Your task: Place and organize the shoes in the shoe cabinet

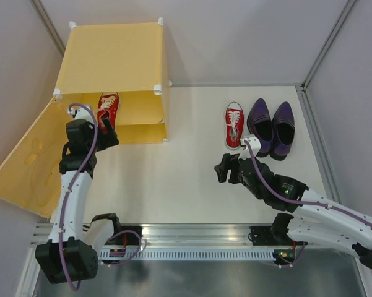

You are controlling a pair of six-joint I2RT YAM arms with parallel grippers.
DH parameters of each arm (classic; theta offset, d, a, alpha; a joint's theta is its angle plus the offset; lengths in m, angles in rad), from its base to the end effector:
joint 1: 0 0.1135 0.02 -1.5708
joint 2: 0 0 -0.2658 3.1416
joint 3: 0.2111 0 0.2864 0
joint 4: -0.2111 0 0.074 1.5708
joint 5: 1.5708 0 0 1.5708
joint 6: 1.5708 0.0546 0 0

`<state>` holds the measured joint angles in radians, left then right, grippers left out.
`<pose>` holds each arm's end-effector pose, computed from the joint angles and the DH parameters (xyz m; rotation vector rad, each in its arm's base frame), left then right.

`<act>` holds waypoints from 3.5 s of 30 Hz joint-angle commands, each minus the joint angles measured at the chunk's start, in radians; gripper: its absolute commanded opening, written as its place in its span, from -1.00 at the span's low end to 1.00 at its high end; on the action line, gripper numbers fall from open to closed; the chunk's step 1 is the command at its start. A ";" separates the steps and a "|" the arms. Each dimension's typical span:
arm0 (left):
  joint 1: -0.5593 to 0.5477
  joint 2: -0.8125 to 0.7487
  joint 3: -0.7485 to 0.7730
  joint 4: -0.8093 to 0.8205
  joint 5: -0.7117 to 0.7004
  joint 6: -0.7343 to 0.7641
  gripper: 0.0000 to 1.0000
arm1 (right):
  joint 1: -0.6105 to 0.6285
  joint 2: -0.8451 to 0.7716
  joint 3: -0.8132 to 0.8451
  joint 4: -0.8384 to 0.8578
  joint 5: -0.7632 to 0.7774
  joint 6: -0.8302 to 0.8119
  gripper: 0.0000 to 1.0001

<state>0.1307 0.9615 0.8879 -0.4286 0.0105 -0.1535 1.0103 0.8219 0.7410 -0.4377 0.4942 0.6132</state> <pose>0.2621 0.0339 0.3088 -0.2872 2.0531 -0.0249 0.1437 0.1802 0.2849 -0.1093 2.0569 0.5048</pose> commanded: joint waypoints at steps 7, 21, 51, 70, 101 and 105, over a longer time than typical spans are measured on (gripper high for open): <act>0.000 0.039 -0.055 0.244 -0.004 0.046 0.95 | -0.001 -0.026 -0.028 0.040 -0.016 -0.006 0.56; -0.003 0.135 -0.041 0.310 0.014 0.042 0.58 | -0.003 -0.006 -0.042 0.060 -0.017 0.000 0.55; -0.006 0.325 0.140 0.493 0.055 -0.009 -0.63 | -0.001 -0.003 -0.028 0.033 0.033 -0.030 0.56; -0.026 0.439 0.103 0.660 0.059 -0.012 -0.49 | -0.006 0.037 -0.029 0.036 0.055 -0.032 0.56; -0.036 0.577 0.037 0.653 0.060 -0.078 0.19 | -0.006 0.086 -0.081 0.074 0.040 -0.021 0.56; -0.036 0.554 0.028 0.639 0.059 -0.084 0.47 | -0.006 0.083 -0.078 0.076 0.034 -0.021 0.56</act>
<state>0.1032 1.4761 0.9627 0.3725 0.0357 -0.1642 1.0096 0.9081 0.6605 -0.3962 0.5240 0.5941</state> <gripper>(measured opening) 0.705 0.781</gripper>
